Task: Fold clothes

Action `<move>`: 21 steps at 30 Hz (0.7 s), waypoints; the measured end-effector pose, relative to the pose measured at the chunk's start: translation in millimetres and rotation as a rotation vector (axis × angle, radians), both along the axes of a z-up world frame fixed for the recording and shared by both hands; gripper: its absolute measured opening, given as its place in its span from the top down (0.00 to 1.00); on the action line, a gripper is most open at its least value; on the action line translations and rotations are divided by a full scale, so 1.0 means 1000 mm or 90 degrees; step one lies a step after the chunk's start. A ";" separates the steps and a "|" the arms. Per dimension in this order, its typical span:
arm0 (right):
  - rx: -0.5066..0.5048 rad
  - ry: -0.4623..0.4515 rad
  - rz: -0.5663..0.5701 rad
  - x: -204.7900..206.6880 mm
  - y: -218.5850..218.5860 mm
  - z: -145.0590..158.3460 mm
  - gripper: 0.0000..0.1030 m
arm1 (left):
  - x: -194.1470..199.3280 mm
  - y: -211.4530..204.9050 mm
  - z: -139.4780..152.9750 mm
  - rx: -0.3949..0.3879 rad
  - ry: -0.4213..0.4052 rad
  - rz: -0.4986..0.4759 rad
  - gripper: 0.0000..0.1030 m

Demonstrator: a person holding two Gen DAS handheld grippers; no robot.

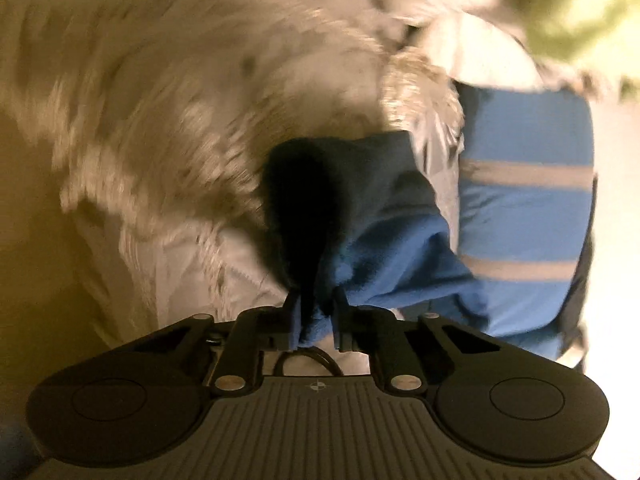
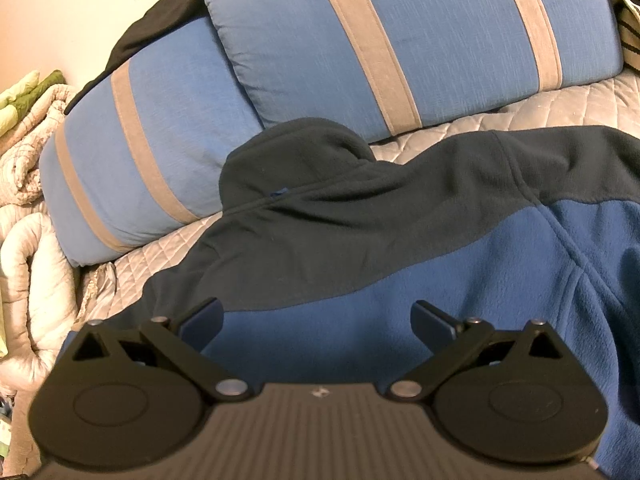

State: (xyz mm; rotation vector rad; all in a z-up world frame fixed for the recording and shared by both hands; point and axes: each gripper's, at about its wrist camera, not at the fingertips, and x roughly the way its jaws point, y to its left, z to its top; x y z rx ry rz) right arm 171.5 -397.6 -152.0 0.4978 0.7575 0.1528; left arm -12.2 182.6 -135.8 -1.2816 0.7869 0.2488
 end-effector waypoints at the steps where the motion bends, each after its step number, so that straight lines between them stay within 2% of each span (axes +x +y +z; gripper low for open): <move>1: 0.000 0.001 0.000 0.000 0.000 0.000 0.00 | 0.005 0.002 0.015 0.049 0.006 -0.023 0.87; 3: 0.002 0.002 0.000 0.000 0.000 0.000 0.00 | 0.016 0.006 0.045 0.147 0.019 -0.060 0.88; 6: 0.002 0.003 0.000 0.001 0.000 0.000 0.00 | 0.030 0.016 0.090 0.286 0.048 -0.084 0.88; 9: 0.001 0.004 -0.001 0.001 0.000 0.000 0.00 | 0.044 0.034 0.125 0.358 0.063 -0.090 0.88; 13: 0.002 0.006 -0.001 0.001 0.000 -0.001 0.00 | 0.064 0.060 0.158 0.394 0.081 -0.082 0.88; 18: 0.005 0.010 -0.005 0.002 -0.001 -0.002 0.00 | 0.087 0.087 0.186 0.399 0.090 -0.056 0.90; 21: 0.001 0.008 -0.007 0.002 -0.001 -0.002 0.00 | 0.100 0.100 0.205 0.426 0.082 -0.045 0.91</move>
